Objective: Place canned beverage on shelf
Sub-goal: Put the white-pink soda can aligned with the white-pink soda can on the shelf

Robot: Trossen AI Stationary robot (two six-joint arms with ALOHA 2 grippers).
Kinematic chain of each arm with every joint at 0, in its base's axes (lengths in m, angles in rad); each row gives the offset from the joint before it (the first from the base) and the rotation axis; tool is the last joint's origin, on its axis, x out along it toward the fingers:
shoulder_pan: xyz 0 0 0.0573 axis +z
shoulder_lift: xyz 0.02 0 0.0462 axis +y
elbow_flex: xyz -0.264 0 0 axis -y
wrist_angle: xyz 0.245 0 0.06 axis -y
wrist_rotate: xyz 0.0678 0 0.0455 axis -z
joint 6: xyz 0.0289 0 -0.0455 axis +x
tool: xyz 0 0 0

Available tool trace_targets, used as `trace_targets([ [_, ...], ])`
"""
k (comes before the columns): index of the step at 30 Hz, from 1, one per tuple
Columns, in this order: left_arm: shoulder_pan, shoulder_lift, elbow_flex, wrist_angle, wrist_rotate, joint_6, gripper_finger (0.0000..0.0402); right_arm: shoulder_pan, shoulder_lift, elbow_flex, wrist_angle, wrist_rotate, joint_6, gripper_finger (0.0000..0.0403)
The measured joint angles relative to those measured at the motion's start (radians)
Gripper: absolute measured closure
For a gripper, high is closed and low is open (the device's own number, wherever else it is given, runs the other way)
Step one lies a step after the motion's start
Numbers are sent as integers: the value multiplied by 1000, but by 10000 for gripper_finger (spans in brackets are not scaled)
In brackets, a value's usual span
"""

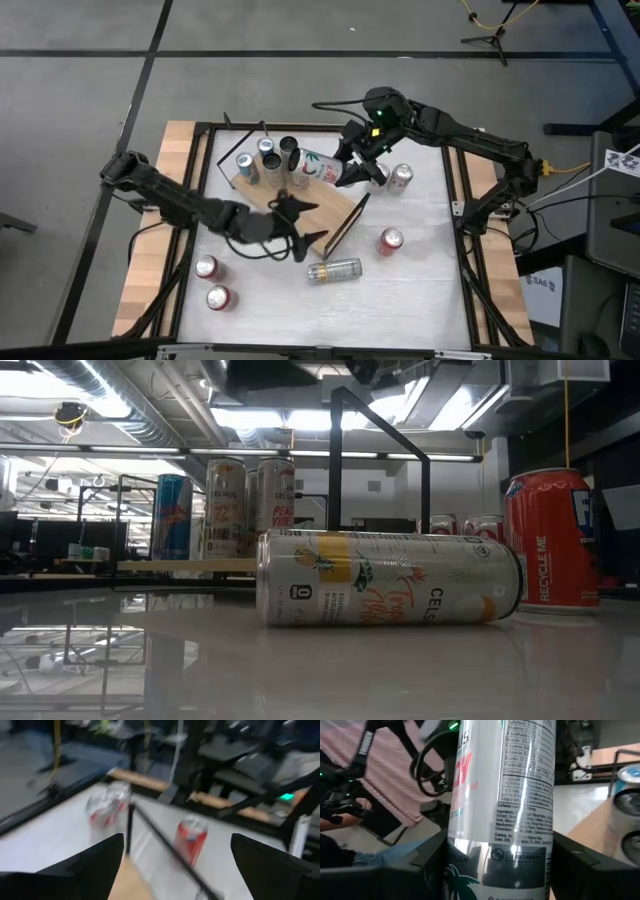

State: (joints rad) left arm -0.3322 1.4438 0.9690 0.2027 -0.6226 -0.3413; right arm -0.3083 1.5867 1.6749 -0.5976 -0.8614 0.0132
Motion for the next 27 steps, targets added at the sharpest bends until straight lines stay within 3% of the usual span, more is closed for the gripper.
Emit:
trace_targets([
  [2,33,-9,-26,81,62,54,41,0,0,0,1,-15,-2,148],
  [6,65,-37,-71,106,76,54,41,0,0,0,3,-54,-19,151],
  [14,69,-126,-104,180,19,177,41,0,0,0,13,-25,-60,147],
  [19,69,-204,-104,186,-101,260,41,0,0,0,33,35,-64,149],
  [27,70,-259,-104,213,-134,353,41,0,0,0,100,91,-66,150],
])
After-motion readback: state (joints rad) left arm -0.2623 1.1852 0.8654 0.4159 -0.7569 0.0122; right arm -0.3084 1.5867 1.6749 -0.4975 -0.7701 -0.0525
